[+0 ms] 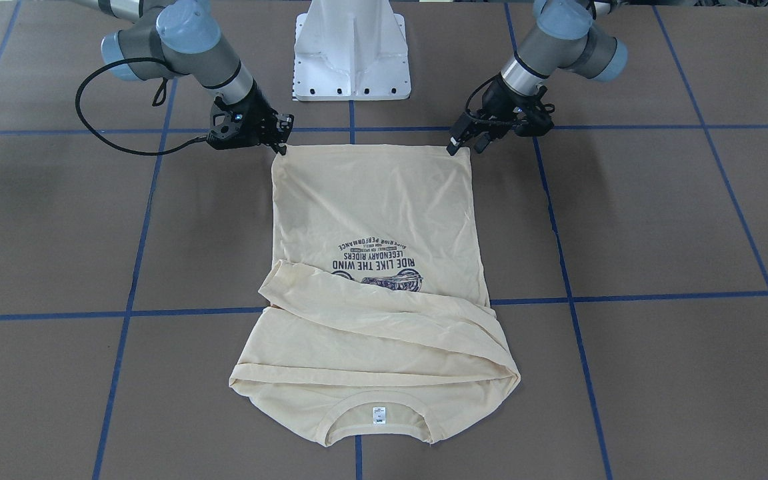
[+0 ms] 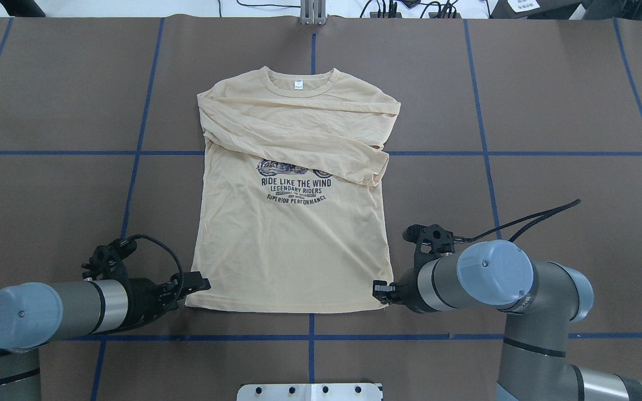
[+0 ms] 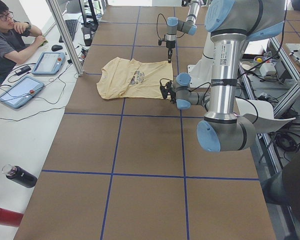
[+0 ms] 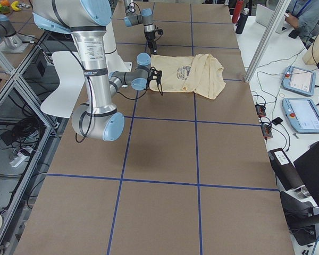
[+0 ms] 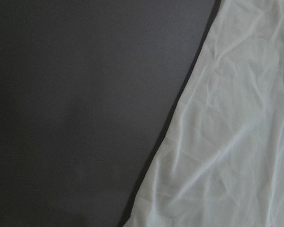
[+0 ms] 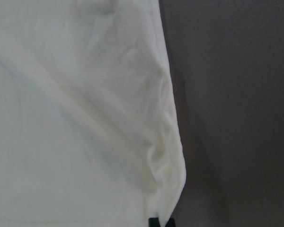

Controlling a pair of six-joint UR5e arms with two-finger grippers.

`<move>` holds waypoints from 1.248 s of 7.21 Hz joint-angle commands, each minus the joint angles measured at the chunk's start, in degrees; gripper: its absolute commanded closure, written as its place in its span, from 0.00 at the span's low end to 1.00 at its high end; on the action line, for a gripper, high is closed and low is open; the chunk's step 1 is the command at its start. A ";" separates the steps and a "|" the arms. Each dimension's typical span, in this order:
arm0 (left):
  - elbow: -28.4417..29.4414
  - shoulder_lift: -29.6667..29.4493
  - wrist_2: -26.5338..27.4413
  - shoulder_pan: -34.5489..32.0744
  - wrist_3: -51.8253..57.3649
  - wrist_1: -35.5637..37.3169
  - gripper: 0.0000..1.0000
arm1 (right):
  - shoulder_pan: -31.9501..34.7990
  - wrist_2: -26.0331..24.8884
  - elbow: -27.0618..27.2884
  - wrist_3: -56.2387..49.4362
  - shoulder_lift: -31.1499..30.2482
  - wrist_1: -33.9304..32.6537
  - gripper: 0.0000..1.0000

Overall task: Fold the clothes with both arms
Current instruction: 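Lower both grippers to the hem corners and grasp them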

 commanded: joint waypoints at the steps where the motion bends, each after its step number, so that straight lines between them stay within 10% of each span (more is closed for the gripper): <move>1: 0.29 -0.37 0.03 0.54 0.00 0.10 0.30 | 0.39 0.67 0.64 0.00 -0.29 -0.04 1.00; 5: -0.50 -2.11 -0.41 0.45 0.00 3.51 1.00 | 0.48 0.94 0.74 0.00 -0.29 -0.04 1.00; 9: -5.51 -0.98 -3.57 -0.25 0.26 5.11 1.00 | 1.27 5.15 8.00 -0.09 -7.72 0.05 1.00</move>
